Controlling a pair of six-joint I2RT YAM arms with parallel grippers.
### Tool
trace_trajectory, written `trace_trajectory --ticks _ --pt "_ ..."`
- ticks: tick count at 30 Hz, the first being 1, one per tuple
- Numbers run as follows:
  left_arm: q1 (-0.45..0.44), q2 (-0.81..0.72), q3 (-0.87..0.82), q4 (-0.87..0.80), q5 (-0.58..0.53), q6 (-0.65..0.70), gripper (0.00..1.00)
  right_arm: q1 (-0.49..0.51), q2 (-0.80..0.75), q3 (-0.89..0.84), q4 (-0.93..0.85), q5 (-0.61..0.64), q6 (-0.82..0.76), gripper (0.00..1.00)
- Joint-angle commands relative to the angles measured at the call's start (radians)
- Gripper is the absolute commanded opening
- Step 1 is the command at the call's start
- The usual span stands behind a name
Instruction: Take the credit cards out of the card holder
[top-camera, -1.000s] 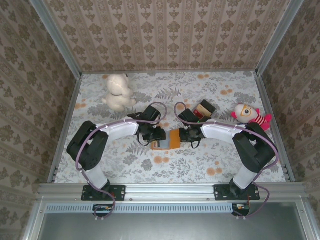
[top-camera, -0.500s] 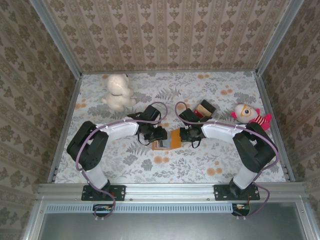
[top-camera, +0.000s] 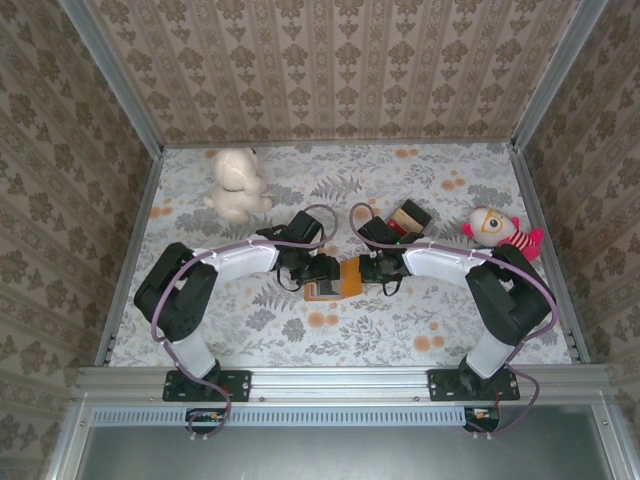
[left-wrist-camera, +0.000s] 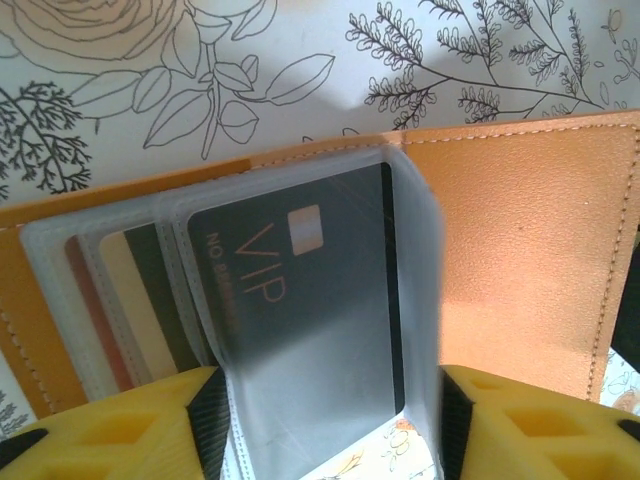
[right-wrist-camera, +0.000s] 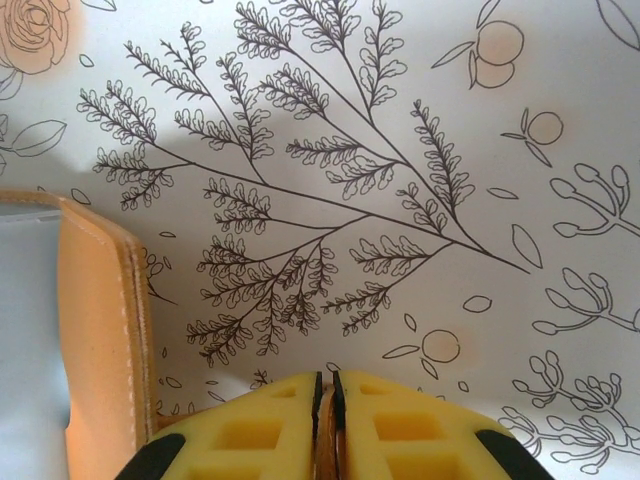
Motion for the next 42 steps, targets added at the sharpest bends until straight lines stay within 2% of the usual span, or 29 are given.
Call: trace_trajectory --ticks 1,5,13,20,26,36,40,42 --pt "-0.015 -0.029 0.021 0.059 0.047 0.012 0.64 0.012 0.02 -0.01 0.017 -0.049 -0.004 0.14" --pt "-0.015 -0.036 0.019 0.069 0.053 0.016 0.75 0.012 0.019 -0.011 0.017 -0.051 -0.004 0.14" --pt "-0.016 -0.073 0.017 0.06 0.023 0.017 0.91 0.012 0.018 -0.01 0.017 -0.052 -0.001 0.14" --pt "-0.023 -0.082 0.036 0.01 -0.022 0.035 0.97 0.012 0.017 -0.006 0.015 -0.055 0.0 0.14" --pt "-0.028 -0.082 0.037 0.021 -0.015 0.04 0.98 0.014 0.015 -0.004 0.017 -0.059 0.004 0.14" --pt "-0.014 -0.14 0.03 -0.145 -0.179 0.06 0.97 0.012 -0.03 -0.015 0.0 -0.022 0.015 0.15" --pt "-0.009 -0.189 0.015 -0.158 -0.227 0.049 0.91 0.012 -0.029 -0.012 -0.002 -0.021 0.015 0.16" --pt "-0.01 -0.204 0.0 -0.118 -0.21 0.04 0.84 0.012 -0.031 -0.009 -0.007 -0.014 0.016 0.17"
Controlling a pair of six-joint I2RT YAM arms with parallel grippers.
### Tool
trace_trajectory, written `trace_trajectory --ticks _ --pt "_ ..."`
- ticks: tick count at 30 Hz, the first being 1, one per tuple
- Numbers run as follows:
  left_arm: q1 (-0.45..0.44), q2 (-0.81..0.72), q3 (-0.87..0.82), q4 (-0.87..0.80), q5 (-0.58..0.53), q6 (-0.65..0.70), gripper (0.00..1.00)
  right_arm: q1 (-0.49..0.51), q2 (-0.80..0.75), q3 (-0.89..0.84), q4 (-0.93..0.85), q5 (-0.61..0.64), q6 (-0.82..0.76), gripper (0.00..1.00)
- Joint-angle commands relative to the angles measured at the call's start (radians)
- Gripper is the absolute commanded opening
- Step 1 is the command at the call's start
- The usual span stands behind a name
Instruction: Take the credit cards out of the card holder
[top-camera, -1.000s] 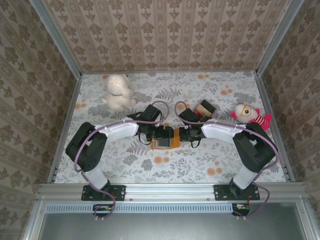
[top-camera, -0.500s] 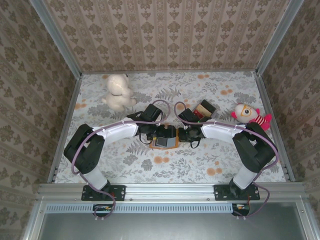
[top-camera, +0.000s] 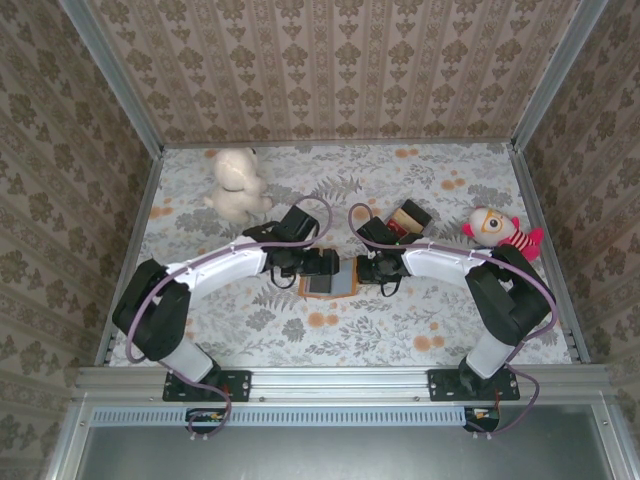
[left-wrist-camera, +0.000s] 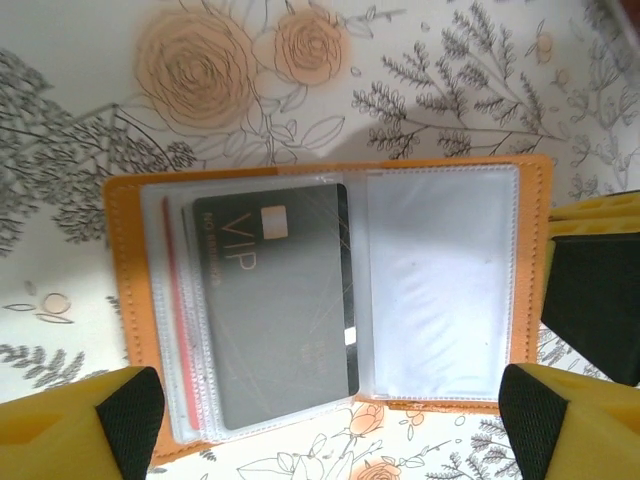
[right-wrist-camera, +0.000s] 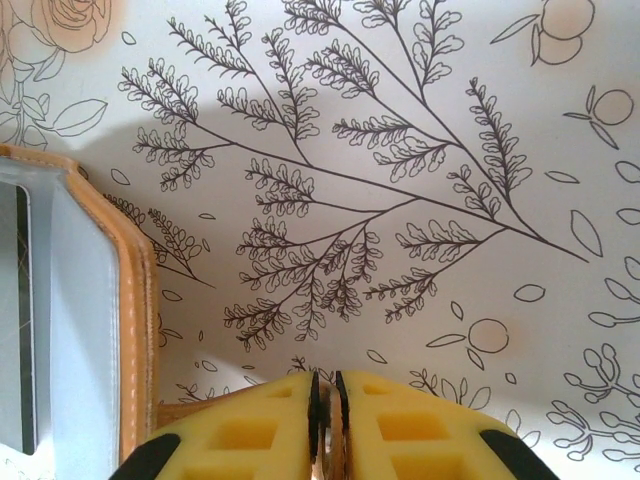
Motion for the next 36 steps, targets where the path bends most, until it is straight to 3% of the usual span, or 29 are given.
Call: trace_trajectory --ticks 1,6,12,17,24,27,36 --pt "0.003 -0.039 -0.02 0.012 -0.021 -0.004 0.81 0.004 -0.034 -0.009 -0.017 0.03 0.008 0.18" --pt "0.003 -0.005 -0.028 0.06 -0.013 -0.031 0.72 -0.002 -0.12 -0.01 -0.068 0.084 0.013 0.35" --pt "0.012 0.006 -0.038 0.071 -0.048 -0.055 0.75 -0.01 -0.305 -0.024 -0.129 0.122 0.021 0.51" --pt "0.021 -0.012 -0.073 0.099 -0.057 -0.089 0.72 -0.005 -0.386 -0.002 -0.12 0.008 0.022 0.49" --pt "0.027 -0.012 -0.094 0.226 0.098 -0.117 0.37 0.062 -0.323 0.062 -0.037 -0.088 0.089 0.4" --pt "0.022 0.027 -0.04 0.2 0.128 -0.101 0.29 0.063 -0.294 0.056 0.013 -0.078 0.153 0.34" --pt "-0.003 0.188 0.053 0.173 0.19 -0.06 0.2 0.059 -0.291 0.026 0.063 0.004 0.243 0.3"
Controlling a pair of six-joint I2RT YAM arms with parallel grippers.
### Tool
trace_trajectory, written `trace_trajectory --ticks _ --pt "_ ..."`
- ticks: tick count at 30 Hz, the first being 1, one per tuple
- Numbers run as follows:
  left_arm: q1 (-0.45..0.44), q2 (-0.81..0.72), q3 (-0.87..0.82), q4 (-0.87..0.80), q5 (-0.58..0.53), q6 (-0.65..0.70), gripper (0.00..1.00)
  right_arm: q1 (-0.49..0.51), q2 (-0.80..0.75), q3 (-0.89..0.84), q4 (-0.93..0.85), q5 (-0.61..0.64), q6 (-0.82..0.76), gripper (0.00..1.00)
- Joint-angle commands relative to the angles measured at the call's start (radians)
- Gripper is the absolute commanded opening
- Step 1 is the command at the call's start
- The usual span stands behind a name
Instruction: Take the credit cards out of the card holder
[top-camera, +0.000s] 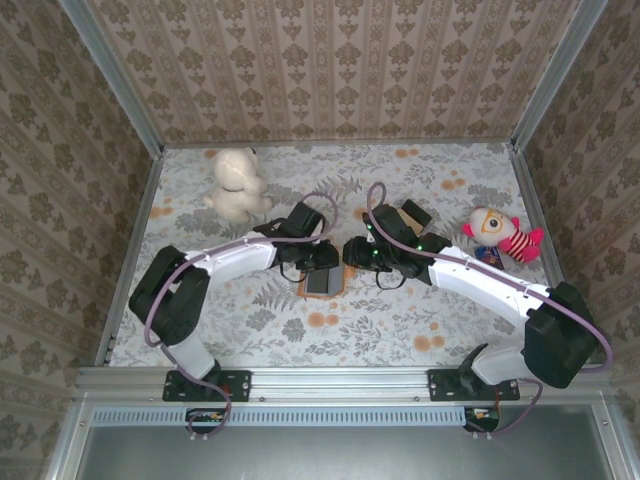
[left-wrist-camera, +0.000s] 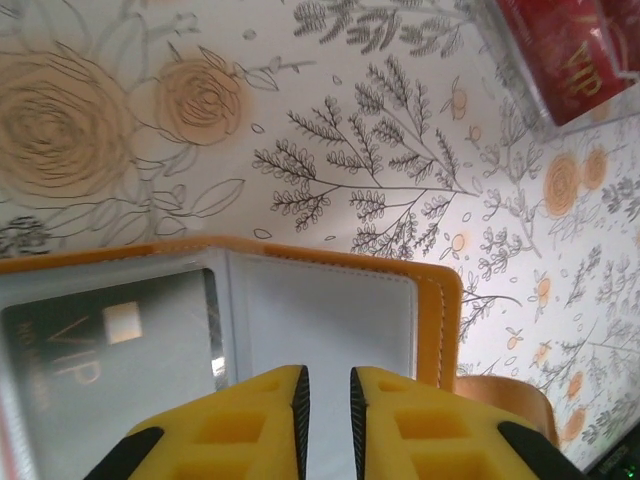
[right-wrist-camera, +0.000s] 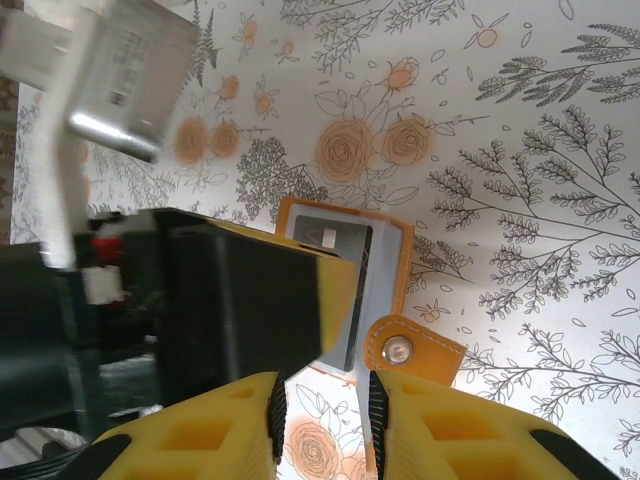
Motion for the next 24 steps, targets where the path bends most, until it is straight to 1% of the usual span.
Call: trace_trajectory --ticks 1,5,6,10,13,16,19,22,24 --pt "-0.011 0.056 0.026 0.003 0.052 0.025 0.19 -0.004 0.003 -0.015 0.031 0.055 0.058 0.3" --pt "-0.021 0.129 0.054 0.028 0.088 0.014 0.16 -0.018 0.003 -0.036 0.043 0.072 0.079 0.3" --pt "-0.026 0.146 0.066 0.018 0.082 0.018 0.16 -0.02 0.029 -0.041 0.049 0.074 0.081 0.3" --pt "-0.037 0.196 0.12 -0.066 0.03 0.04 0.13 -0.022 0.053 -0.042 0.051 0.069 0.088 0.3" --pt "-0.037 0.201 0.122 -0.07 0.026 0.045 0.11 -0.022 0.064 -0.053 0.06 0.06 0.091 0.29" --pt "-0.038 0.16 0.109 -0.057 0.039 0.044 0.12 -0.023 0.067 -0.074 0.074 0.066 0.097 0.28" --pt "-0.037 0.085 0.1 -0.048 0.061 0.048 0.16 -0.025 0.076 -0.081 0.089 0.051 0.099 0.27" --pt "-0.015 0.004 0.085 -0.058 0.053 0.048 0.21 -0.025 0.105 -0.067 0.118 -0.004 0.086 0.27" --pt "0.007 -0.05 0.056 -0.074 0.009 0.042 0.23 -0.025 0.13 -0.061 0.157 -0.056 0.094 0.26"
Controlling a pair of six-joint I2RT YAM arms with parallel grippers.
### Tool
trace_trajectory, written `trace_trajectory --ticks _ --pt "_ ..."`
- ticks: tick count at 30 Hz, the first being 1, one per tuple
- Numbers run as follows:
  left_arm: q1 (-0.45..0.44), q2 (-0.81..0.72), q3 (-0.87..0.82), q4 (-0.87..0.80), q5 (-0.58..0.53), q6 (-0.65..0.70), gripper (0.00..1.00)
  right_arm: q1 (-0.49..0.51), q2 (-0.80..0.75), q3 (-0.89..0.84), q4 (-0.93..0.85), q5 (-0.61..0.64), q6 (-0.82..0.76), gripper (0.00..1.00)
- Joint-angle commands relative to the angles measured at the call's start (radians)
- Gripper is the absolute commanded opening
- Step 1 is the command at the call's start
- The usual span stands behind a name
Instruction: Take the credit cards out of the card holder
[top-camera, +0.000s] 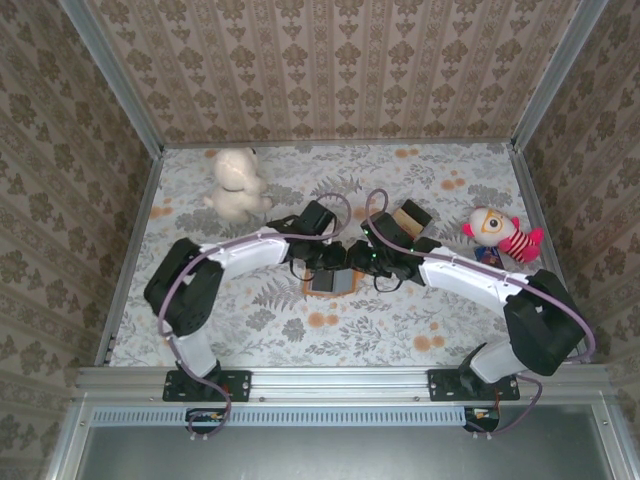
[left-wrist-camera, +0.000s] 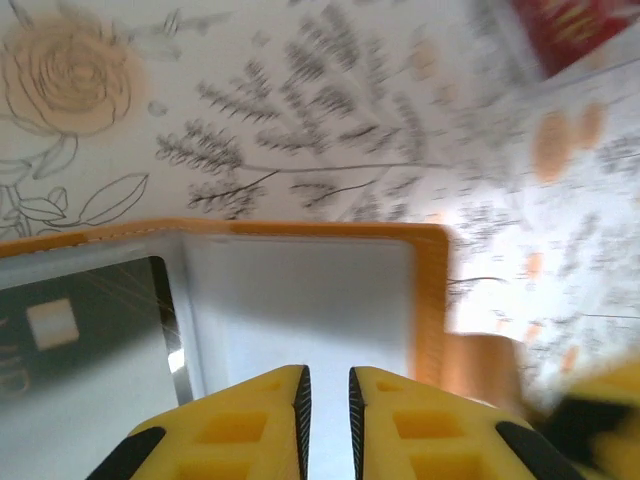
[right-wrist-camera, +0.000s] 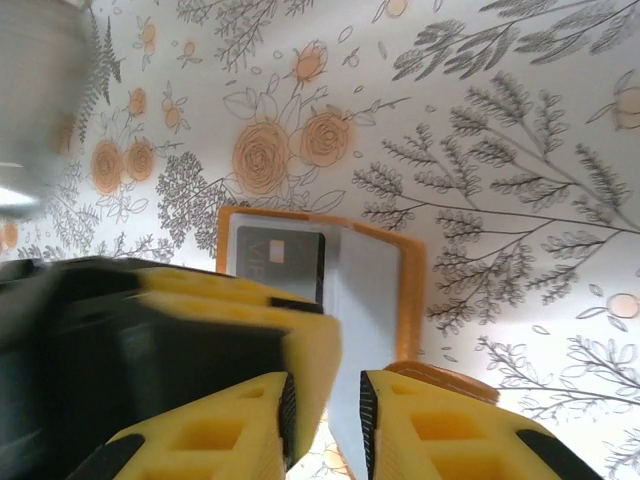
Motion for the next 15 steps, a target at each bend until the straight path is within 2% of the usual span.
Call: trace_trajectory --ticks 1,3,8,15 --pt "0.042 -0.118 -0.036 -0.047 -0.061 0.016 0.25 -0.005 0.053 0.01 0.079 -0.097 0.026 0.25" --pt "0.073 -0.153 -0.062 -0.081 -0.101 0.025 0.26 -0.006 0.082 0.021 0.111 -0.136 0.041 0.23" --pt "0.143 -0.22 -0.154 -0.065 -0.086 0.016 0.26 -0.003 0.143 0.071 0.093 -0.159 0.041 0.22" --pt "0.146 -0.188 -0.198 -0.008 -0.034 -0.004 0.2 0.004 0.205 0.079 0.079 -0.178 0.016 0.17"
